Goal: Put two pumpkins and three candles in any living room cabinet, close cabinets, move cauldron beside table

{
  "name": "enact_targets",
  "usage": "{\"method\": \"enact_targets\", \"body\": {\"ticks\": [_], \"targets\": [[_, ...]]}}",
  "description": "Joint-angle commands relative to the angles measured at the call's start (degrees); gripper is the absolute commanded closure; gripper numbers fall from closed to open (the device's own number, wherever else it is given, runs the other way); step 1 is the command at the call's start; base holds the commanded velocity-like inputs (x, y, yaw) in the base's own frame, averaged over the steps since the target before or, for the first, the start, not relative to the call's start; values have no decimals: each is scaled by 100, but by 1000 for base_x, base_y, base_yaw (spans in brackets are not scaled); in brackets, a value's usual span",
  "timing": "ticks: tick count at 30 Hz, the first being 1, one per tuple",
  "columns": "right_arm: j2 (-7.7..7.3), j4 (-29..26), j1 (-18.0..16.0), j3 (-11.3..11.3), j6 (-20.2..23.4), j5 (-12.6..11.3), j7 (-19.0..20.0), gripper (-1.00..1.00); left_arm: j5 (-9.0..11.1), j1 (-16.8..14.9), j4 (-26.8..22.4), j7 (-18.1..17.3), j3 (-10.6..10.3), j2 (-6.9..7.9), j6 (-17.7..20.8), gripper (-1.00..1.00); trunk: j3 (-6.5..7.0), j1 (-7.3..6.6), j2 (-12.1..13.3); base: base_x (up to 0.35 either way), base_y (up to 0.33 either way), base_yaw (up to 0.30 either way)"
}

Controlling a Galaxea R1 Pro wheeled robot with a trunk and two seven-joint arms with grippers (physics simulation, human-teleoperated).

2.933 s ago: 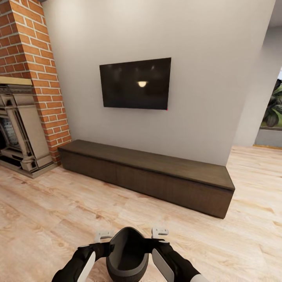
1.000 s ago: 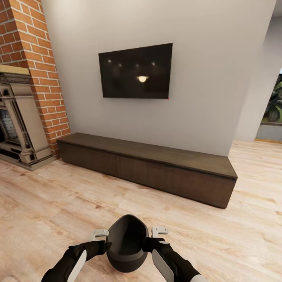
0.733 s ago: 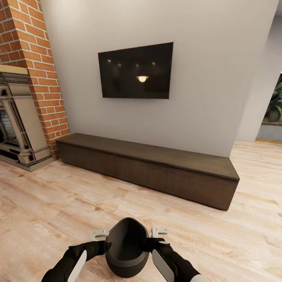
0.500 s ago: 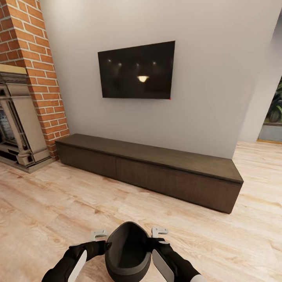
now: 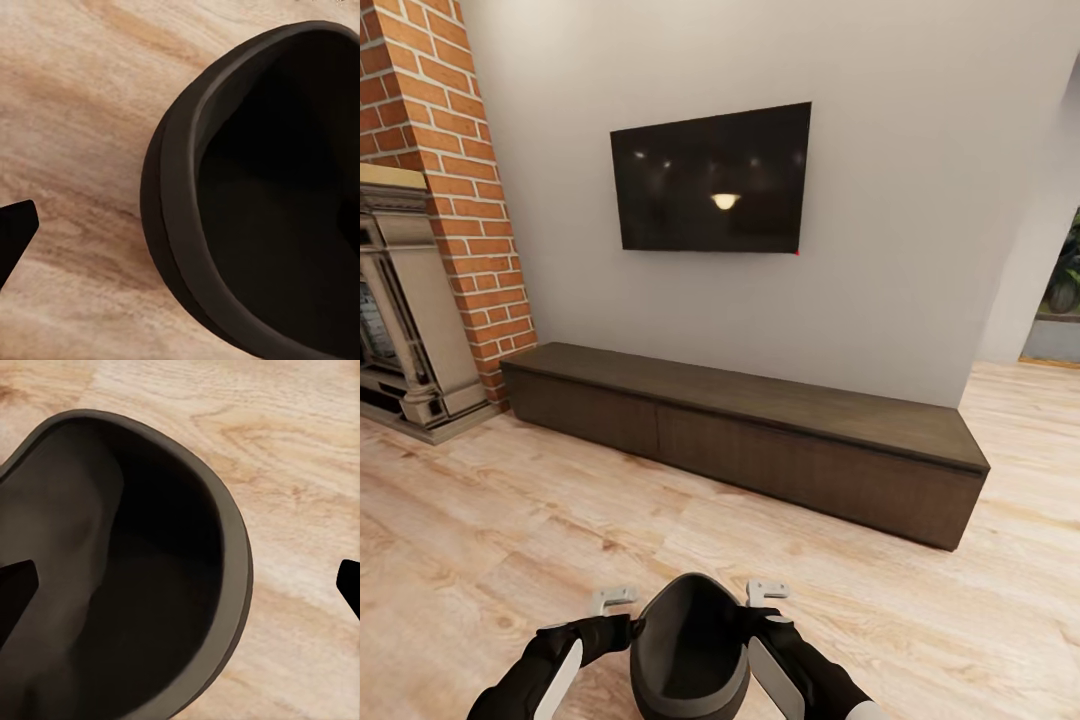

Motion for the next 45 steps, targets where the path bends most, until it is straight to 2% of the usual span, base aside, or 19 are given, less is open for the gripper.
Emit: {"method": "enact_targets", "body": {"ticks": [1,7,45], "targets": [[0,-7,-4,16,17,-29,-44,-100,60,-1,-8,15,-23,7,29,-100,-6,-1,-3,4,2,0],[0,0,-4,12,15,-35,-44,-100,65,-1,-15,15,-22,7,19,-100,-6,-1,-3,1,0,0],[0,1,-4,12,15,-29,-44,-100,47,-1,53,75,-28,-38,18,-100,-848,97,-53,0,0,0]]}}
